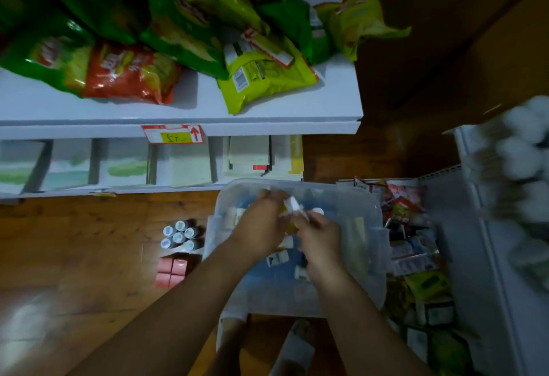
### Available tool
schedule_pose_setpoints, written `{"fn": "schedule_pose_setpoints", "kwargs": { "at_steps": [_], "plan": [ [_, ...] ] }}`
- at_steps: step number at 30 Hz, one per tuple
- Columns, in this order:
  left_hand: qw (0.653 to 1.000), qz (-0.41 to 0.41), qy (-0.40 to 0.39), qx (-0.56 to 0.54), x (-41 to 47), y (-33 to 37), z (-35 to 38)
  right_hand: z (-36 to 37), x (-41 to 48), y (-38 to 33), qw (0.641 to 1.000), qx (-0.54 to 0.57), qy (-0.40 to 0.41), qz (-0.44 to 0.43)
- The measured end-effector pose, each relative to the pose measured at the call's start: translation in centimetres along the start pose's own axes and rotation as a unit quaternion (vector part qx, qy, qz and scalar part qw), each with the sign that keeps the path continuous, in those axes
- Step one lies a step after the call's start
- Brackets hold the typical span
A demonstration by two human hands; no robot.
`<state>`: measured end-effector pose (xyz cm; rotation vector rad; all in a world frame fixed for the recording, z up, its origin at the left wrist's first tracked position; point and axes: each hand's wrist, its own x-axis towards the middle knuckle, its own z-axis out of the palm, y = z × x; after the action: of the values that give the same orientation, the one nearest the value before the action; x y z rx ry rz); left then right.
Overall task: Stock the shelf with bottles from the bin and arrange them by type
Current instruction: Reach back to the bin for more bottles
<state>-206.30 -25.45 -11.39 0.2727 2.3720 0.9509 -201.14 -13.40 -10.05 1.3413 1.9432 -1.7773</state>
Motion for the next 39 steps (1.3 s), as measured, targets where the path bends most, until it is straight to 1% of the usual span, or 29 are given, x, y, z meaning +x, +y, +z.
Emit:
{"fn": "schedule_pose_setpoints", "kwargs": {
  "at_steps": [2,5,7,9,12,16,19,22,26,31,33,39],
  "plan": [
    [0.987,0.017,0.051,-0.15,-2.8,3.3,-3.6,-1.5,-3.4,-3.6,0.998,0.05,-0.003,-0.047],
    [0.947,0.054,0.09,-0.304,-7.0,9.5,-9.3,-4.1,-9.2,-10.4,0.978,0.175,-0.023,-0.11],
    [0.922,0.086,0.101,-0.364,-10.0,14.1,-12.8,-5.9,-13.4,-15.0,0.96,0.222,-0.064,-0.157],
    [0.905,0.134,0.11,-0.388,-13.3,18.7,-16.1,-8.0,-17.6,-19.3,0.942,0.246,-0.109,-0.204],
    [0.892,0.19,0.135,-0.387,-18.8,25.1,-20.1,-11.1,-23.2,-24.5,0.918,0.251,-0.173,-0.254],
    [0.884,0.213,0.174,-0.377,-26.1,30.6,-23.5,-14.8,-29.7,-28.5,0.894,0.211,-0.249,-0.306],
    [0.866,0.222,0.197,-0.402,-30.2,32.4,-24.7,-16.3,-33.3,-30.1,0.873,0.203,-0.271,-0.352],
    [0.843,0.223,0.199,-0.447,-32.8,33.3,-25.6,-16.3,-35.7,-31.0,0.86,0.186,-0.283,-0.381],
    [0.834,0.245,0.24,-0.432,-35.4,33.1,-27.8,-15.3,-38.8,-32.3,0.844,0.175,-0.294,-0.413],
    [0.854,0.222,0.301,-0.361,-35.8,32.1,-29.7,-13.4,-39.2,-33.7,0.843,0.157,-0.279,-0.432],
    [0.863,0.22,0.31,-0.334,-35.2,31.2,-31.5,-11.6,-39.0,-34.6,0.846,0.141,-0.267,-0.44],
    [0.887,0.201,0.317,-0.271,-29.7,27.3,-38.6,-4.3,-35.4,-38.9,0.852,0.035,-0.18,-0.491]
  ]
}}
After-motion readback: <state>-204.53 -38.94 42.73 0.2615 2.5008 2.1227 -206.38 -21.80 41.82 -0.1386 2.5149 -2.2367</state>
